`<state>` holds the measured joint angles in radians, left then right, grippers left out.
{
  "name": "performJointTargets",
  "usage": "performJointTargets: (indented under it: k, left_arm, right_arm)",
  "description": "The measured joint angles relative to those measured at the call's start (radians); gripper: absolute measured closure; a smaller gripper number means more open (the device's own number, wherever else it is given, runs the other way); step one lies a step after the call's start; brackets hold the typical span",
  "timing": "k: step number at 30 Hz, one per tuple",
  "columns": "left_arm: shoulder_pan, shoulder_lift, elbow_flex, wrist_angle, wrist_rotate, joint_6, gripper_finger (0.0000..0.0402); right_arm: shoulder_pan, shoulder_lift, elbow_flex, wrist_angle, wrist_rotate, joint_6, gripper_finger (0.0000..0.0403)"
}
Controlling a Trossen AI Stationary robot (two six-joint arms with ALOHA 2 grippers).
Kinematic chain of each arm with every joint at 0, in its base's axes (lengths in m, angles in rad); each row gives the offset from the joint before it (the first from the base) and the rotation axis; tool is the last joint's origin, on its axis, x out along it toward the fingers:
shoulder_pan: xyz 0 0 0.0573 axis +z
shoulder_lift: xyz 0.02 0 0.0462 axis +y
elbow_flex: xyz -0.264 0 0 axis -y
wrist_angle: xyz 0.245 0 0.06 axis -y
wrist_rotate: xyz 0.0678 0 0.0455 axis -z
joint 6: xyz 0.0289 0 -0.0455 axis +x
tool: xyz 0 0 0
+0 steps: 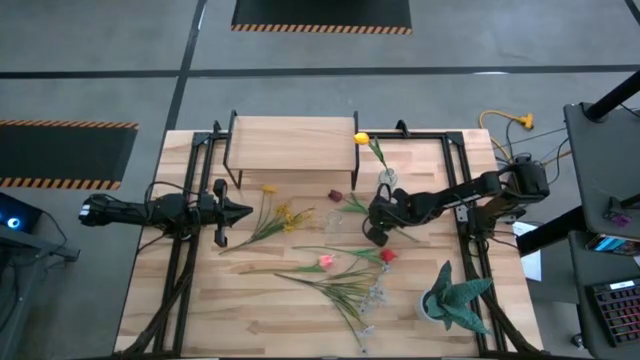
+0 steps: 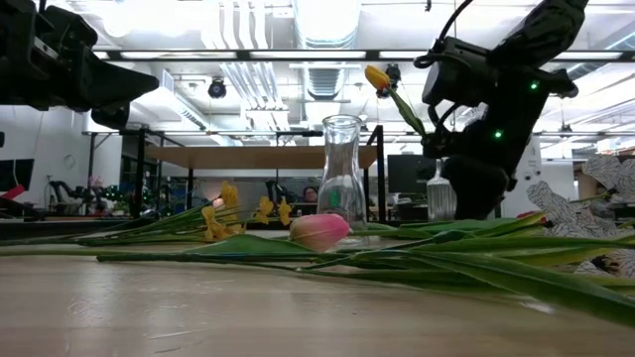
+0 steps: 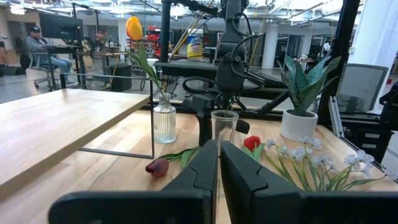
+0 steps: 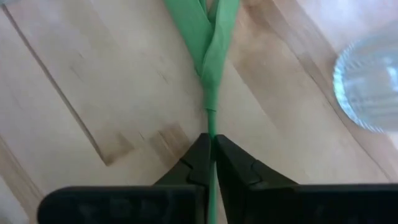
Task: Pick and place flowers into a vace then onto a shelf
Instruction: Put the dark red tulip into the top transparent vase
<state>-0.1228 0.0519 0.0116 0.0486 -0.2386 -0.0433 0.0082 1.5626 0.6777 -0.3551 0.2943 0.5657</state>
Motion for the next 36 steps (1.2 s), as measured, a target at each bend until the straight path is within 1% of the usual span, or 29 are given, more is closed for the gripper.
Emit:
performJointTargets:
  k: [5,11,20,24,27,29,32,36]
  left_arm:
    - [0.0,0.0,0.0,0.0,0.0,0.0,0.0399]
    - [0.0,0.0,0.0,0.0,0.0,0.0,0.0399]
    - [0.0,0.0,0.0,0.0,0.0,0.0,0.0399]
    - [0.0,0.0,0.0,0.0,0.0,0.0,0.0399]
    - [0.0,0.0,0.0,0.0,0.0,0.0,0.0399]
    - [0.0,0.0,0.0,0.0,0.0,0.0,0.0399]
    - [0.0,0.0,0.0,0.0,0.0,0.0,0.0399]
    - [0.0,0.0,0.0,0.0,0.0,0.0,0.0399]
  right_arm:
    - [0.0,-0.034,0.0,-0.059,0.003,0.037,0.0392]
    - [0.0,-0.11,0.0,-0.061,0.0,0.056,0.0392]
    - [0.014,-0.319,0.001,-0.062,-0.071,0.059,0.0392]
    - [0.038,-0.427,0.001,-0.06,-0.075,0.044,0.0392]
    - [0.061,-0.497,0.002,-0.047,-0.031,0.03,0.0392]
    - [0.073,-0.535,0.002,-0.027,0.029,0.017,0.0392]
    - [0.082,-0.577,0.002,0.034,0.157,-0.012,0.0392]
    - [0.081,-0.599,-0.005,0.173,0.324,-0.089,0.0392]
